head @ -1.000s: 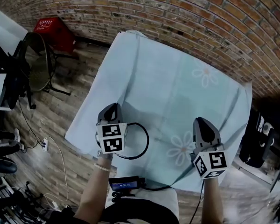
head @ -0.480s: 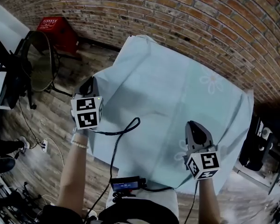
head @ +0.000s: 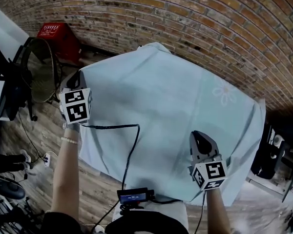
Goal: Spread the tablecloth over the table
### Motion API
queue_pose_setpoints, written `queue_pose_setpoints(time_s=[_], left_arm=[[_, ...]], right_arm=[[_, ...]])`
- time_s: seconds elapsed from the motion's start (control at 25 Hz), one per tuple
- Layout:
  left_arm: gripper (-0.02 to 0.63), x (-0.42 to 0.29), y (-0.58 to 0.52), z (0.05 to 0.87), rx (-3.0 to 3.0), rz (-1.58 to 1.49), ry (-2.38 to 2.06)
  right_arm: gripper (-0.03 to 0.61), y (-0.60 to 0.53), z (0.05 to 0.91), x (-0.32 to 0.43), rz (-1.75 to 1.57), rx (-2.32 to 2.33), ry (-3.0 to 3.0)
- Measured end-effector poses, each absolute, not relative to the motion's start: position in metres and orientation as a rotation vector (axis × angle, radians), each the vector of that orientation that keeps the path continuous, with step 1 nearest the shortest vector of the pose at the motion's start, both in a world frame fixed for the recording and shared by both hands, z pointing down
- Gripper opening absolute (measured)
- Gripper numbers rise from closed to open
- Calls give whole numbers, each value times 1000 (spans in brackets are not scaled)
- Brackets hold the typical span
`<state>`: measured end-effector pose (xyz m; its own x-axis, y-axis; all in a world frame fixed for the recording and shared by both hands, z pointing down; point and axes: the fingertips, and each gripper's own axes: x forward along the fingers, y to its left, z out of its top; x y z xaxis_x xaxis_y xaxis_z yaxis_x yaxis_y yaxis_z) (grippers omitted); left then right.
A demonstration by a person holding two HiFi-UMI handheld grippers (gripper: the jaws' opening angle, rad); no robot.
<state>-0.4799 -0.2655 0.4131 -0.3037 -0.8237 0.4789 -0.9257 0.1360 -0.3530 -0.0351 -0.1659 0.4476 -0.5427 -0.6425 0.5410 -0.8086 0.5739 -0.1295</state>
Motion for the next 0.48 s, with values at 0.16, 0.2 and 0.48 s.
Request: queue_pose_setpoints(time_s=[0.16,0.2,0.48], left_arm=[[15,-497,-276,416,1720,884,-2256],[15,-501,-280,416,1718,878,-2261],[15,-523,-304,398,1707,755,-2306]], right_arm=[[49,-167,452,-43,522,1170,-2353],[49,-167,454,-44,524,1170,-2349],[49,-172,454,-56,531,1175,-2338]])
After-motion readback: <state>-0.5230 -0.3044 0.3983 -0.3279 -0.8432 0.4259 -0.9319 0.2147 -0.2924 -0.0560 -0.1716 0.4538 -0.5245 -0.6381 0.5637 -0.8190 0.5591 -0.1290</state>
